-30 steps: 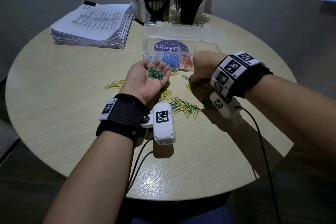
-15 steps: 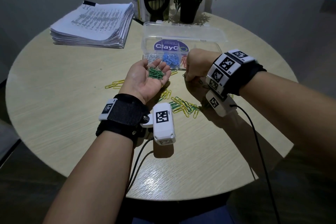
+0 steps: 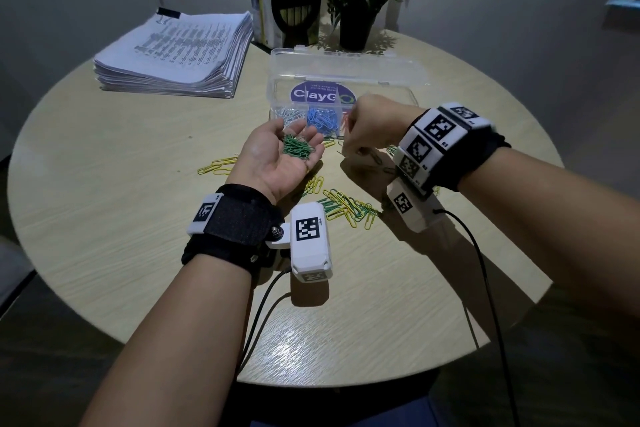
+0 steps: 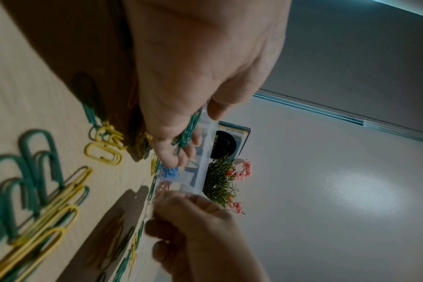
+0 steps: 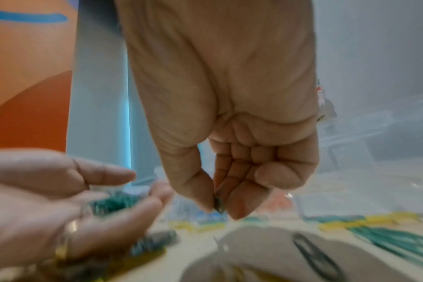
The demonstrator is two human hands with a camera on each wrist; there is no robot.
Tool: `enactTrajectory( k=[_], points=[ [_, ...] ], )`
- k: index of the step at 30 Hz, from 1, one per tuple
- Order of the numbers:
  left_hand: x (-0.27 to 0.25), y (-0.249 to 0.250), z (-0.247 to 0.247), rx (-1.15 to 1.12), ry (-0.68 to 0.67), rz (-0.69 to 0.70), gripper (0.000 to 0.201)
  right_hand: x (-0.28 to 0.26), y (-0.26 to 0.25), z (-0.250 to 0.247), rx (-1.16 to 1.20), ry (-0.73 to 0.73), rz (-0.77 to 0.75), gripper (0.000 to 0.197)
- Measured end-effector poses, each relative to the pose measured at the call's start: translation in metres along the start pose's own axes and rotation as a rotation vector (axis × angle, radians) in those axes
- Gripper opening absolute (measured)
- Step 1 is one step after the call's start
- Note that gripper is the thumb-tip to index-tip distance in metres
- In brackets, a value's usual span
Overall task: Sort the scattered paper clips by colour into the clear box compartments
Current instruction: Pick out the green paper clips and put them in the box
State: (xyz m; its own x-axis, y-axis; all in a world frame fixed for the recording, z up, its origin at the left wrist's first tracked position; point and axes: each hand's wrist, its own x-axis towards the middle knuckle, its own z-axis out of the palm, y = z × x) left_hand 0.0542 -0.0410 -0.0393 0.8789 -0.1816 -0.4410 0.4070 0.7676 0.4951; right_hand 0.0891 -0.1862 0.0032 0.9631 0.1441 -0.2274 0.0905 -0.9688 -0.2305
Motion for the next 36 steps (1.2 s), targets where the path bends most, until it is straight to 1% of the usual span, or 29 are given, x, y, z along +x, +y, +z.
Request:
enactTrajectory(
  k=[2, 4, 6, 8, 9, 11, 13, 15, 17, 18, 19, 23, 28, 31, 33, 36],
  points=[
    [0.001, 0.0, 0.0, 0.01, 0.004, 0.001, 0.038, -0.003, -0.006, -0.009, 0.203, 0.044, -0.046, 0.011],
    [0.001, -0.002, 0.0, -0.027, -0.004, 0.001, 0.037, -0.008, -0.018, -0.016, 0.326, 0.059, -0.121, 0.01],
    [0.001, -0.003, 0.0, -0.042, -0.032, -0.003, 0.037, -0.012, -0.029, -0.018, 0.351, 0.044, -0.19, 0.012],
    [0.001, -0.003, 0.001, -0.016, -0.037, -0.002, 0.04, -0.013, -0.035, -0.016, 0.362, 0.03, -0.227, 0.02],
    [0.001, -0.003, 0.002, -0.015, -0.036, -0.001, 0.041, -0.012, -0.035, -0.016, 0.372, 0.037, -0.225, 0.022],
    [0.001, -0.002, 0.003, -0.038, -0.031, -0.005, 0.043, -0.009, -0.03, -0.017, 0.373, 0.068, -0.197, 0.017],
    [0.001, -0.001, 0.002, -0.039, -0.019, -0.004, 0.042, -0.004, -0.022, -0.017, 0.261, 0.1, -0.149, 0.015],
    [0.002, -0.001, 0.0, -0.023, -0.017, -0.001, 0.041, 0.0, -0.015, -0.014, 0.033, 0.11, -0.117, 0.019],
    [0.004, 0.0, -0.001, -0.014, -0.016, 0.007, 0.036, 0.003, -0.009, -0.006, -0.185, 0.076, -0.122, 0.024],
    [0.005, 0.0, -0.001, -0.015, -0.016, 0.011, 0.035, 0.004, -0.007, -0.001, -0.258, 0.049, -0.129, 0.023],
    [0.006, 0.0, -0.002, -0.02, -0.016, 0.013, 0.034, 0.005, -0.004, 0.003, -0.289, 0.024, -0.131, 0.019],
    [0.008, 0.002, -0.004, -0.033, -0.013, 0.021, 0.035, 0.005, 0.004, 0.013, -0.337, 0.008, -0.167, 0.024],
    [0.008, 0.004, -0.005, -0.051, -0.014, 0.034, 0.033, 0.006, 0.0, 0.007, -0.366, -0.004, -0.203, 0.023],
    [0.008, 0.005, -0.005, -0.056, -0.013, 0.035, 0.033, 0.007, -0.008, 0.005, -0.416, -0.011, -0.28, 0.032],
    [0.008, 0.004, -0.005, -0.053, -0.014, 0.035, 0.034, 0.007, -0.011, 0.007, -0.46, -0.039, -0.302, 0.038],
    [0.007, 0.003, -0.004, -0.057, -0.024, 0.03, 0.035, 0.007, -0.007, 0.009, -0.518, -0.079, -0.29, 0.035]
  ],
)
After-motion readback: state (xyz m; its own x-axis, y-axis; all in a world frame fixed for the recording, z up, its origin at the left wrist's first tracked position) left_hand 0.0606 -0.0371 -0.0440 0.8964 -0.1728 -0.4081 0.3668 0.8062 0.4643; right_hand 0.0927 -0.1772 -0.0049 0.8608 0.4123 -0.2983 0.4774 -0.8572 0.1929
